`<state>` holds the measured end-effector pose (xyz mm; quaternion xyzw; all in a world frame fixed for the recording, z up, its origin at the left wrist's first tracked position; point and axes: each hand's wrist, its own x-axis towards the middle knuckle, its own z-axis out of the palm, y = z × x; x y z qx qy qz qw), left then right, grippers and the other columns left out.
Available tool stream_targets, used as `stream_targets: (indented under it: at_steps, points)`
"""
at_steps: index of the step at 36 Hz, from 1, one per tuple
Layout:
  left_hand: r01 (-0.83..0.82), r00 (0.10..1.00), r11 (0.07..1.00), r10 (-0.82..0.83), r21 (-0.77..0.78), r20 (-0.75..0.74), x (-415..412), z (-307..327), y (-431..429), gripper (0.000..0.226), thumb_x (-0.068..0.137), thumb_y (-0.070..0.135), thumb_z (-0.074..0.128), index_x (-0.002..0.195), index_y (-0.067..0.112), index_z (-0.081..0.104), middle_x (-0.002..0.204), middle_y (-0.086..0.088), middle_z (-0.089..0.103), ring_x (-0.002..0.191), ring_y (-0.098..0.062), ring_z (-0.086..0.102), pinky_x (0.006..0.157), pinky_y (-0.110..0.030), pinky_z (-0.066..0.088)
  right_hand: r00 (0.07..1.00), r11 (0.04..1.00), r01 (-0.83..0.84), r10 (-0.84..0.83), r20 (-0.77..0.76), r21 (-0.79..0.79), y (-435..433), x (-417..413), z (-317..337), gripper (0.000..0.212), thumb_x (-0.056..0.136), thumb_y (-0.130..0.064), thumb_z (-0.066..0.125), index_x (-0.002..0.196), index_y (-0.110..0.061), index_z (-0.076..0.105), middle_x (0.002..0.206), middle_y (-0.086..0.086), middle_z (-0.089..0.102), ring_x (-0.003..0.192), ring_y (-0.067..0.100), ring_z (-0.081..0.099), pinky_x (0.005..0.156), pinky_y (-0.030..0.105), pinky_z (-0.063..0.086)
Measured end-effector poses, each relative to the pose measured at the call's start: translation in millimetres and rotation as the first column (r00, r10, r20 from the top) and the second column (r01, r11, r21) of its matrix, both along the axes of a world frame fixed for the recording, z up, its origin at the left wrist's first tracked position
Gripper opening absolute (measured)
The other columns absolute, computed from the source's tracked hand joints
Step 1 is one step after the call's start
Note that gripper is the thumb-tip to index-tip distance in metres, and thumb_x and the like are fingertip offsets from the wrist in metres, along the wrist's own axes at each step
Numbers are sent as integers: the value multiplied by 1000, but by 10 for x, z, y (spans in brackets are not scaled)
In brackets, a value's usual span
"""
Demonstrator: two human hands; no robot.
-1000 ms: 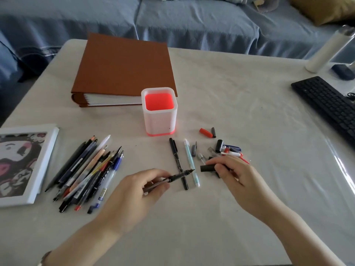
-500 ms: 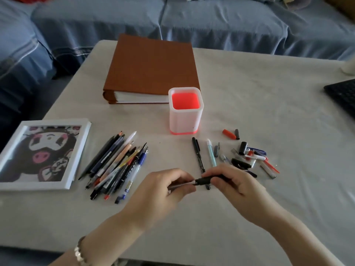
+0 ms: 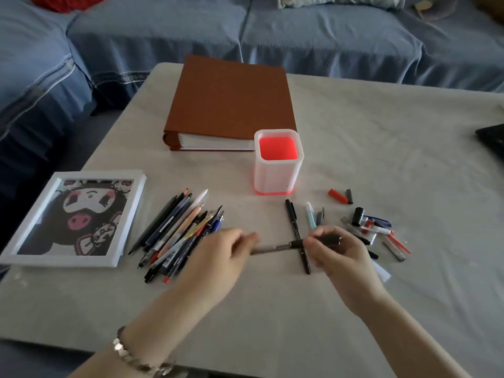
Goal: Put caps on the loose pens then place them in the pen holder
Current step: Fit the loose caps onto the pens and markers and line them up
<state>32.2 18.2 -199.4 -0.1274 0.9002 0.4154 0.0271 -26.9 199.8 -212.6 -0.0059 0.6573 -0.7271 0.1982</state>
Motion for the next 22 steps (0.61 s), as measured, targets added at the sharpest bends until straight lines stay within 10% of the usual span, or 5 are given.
stream_targets:
  at_steps: [3, 7, 17, 22]
  points:
    - [-113, 988, 919, 62, -377, -145, -2, -216, -252, 18, 84, 22, 60, 85, 4, 65, 85, -10, 66, 83, -30, 62, 67, -37, 49, 994, 996, 89, -87, 69, -28, 8, -111, -23, 16, 82, -8, 59, 69, -12, 69, 51, -5, 47, 50, 9, 40, 51, 13, 38]
    - [-91, 996, 851, 89, -516, -29, 41, -378, -411, 9, 81, 12, 61, 87, 6, 63, 109, -13, 63, 93, -35, 61, 68, -36, 47, 1000, 974, 30, -31, 3, 224, -60, -253, -6, 26, 92, -17, 50, 70, -15, 65, 54, -5, 48, 50, 8, 40, 59, 21, 38]
    - [88, 996, 767, -54, -636, 73, 30, -428, -316, 32, 45, 7, 85, 53, 10, 54, 53, -9, 55, 44, -29, 54, 39, -24, 42, 916, 596, -55, 350, -198, 801, -460, -448, -130, 19, 90, -30, 52, 92, -12, 49, 87, 8, 54, 68, 18, 46, 52, 21, 30]
    - [94, 995, 733, -58, -674, 75, -45, -526, -337, 31, 41, -4, 80, 49, 5, 53, 48, -14, 52, 45, -32, 55, 39, -29, 48, 908, 541, -19, 361, -212, 841, -377, -487, -162, 44, 88, -19, 55, 129, -11, 40, 116, 10, 51, 102, 29, 52, 84, 34, 44]
